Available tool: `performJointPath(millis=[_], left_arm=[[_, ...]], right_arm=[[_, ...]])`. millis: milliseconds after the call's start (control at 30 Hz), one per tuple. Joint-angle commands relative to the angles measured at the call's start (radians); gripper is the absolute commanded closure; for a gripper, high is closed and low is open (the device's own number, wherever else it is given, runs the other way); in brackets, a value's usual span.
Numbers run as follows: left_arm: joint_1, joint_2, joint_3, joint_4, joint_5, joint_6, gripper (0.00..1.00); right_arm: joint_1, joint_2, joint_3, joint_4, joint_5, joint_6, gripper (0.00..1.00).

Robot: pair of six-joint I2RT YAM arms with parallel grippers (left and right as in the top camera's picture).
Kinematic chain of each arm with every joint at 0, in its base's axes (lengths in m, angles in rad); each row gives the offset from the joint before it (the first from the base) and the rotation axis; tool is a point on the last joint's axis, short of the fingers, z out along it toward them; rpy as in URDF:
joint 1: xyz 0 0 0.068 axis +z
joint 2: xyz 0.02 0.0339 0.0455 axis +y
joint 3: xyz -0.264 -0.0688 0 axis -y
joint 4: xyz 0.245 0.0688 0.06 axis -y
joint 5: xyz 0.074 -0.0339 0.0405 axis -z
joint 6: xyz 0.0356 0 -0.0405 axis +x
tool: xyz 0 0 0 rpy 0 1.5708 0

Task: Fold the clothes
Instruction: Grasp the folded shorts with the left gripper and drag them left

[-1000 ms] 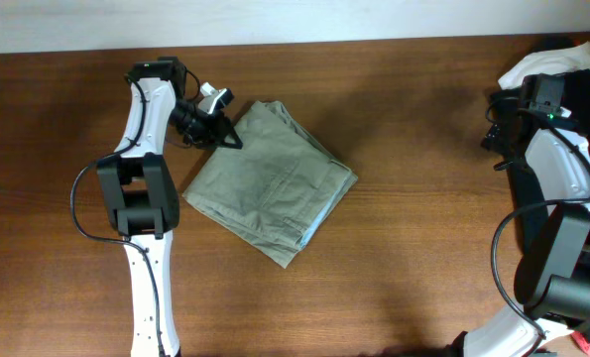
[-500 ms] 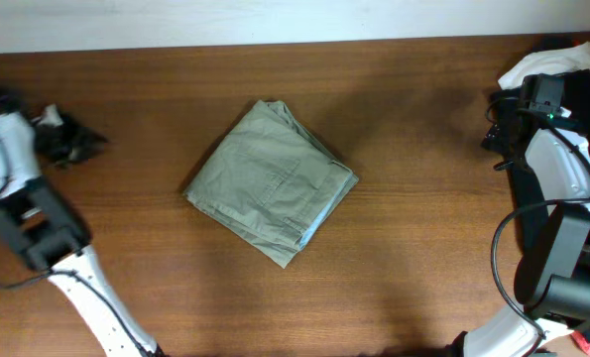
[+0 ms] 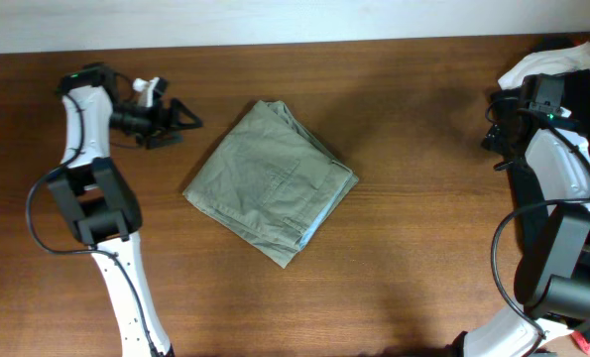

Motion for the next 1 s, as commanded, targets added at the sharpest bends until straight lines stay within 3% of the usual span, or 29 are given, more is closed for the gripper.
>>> performJointPath(millis=[0, 233, 333, 367, 400, 433, 500, 667, 800, 833, 967], left_arm=[[-0.108, 0.063, -0.030, -0.039, -0.140, 0.066, 0.04], [-0.254, 0.063, -0.031, -0.080, -0.312, 0.084, 0.04], [-0.264, 0.064, -0.031, -0.124, -0.433, 0.084, 0.11], [-0.264, 0.064, -0.031, -0.124, -0.443, 0.084, 0.23], [-0.264, 0.064, -0.031, -0.124, -0.444, 0.084, 0.43], [-0.264, 0.064, -0.031, -0.124, -0.443, 0.084, 0.70], [-0.264, 0.064, -0.031, -0.126, -0.443, 0.084, 1.00], [-0.258, 0.064, -0.030, -0.093, -0.410, 0.052, 1.00], [-0.144, 0.064, -0.030, 0.076, -0.510, -0.229, 1.00], [-0.064, 0.064, -0.030, 0.127, -0.549, -0.359, 1.00], [0.172, 0.064, -0.030, 0.181, -0.548, -0.620, 1.00]], right_arm=[[-0.003, -0.010, 0.015, 0.000, 0.016, 0.005, 0.01], [-0.003, -0.010, 0.015, 0.000, 0.016, 0.005, 0.01], [-0.003, -0.010, 0.015, 0.000, 0.016, 0.005, 0.01], [-0.003, -0.010, 0.015, 0.000, 0.016, 0.005, 0.01], [-0.003, -0.010, 0.015, 0.000, 0.016, 0.005, 0.01], [-0.003, -0.010, 0.015, 0.000, 0.016, 0.005, 0.01], [-0.003, -0.010, 0.015, 0.000, 0.016, 0.005, 0.01], [-0.003, -0.010, 0.015, 0.000, 0.016, 0.005, 0.01], [-0.003, -0.010, 0.015, 0.000, 0.016, 0.005, 0.01], [-0.003, -0.010, 0.015, 0.000, 0.016, 0.005, 0.01], [-0.003, -0.010, 0.015, 0.000, 0.016, 0.005, 0.01]])
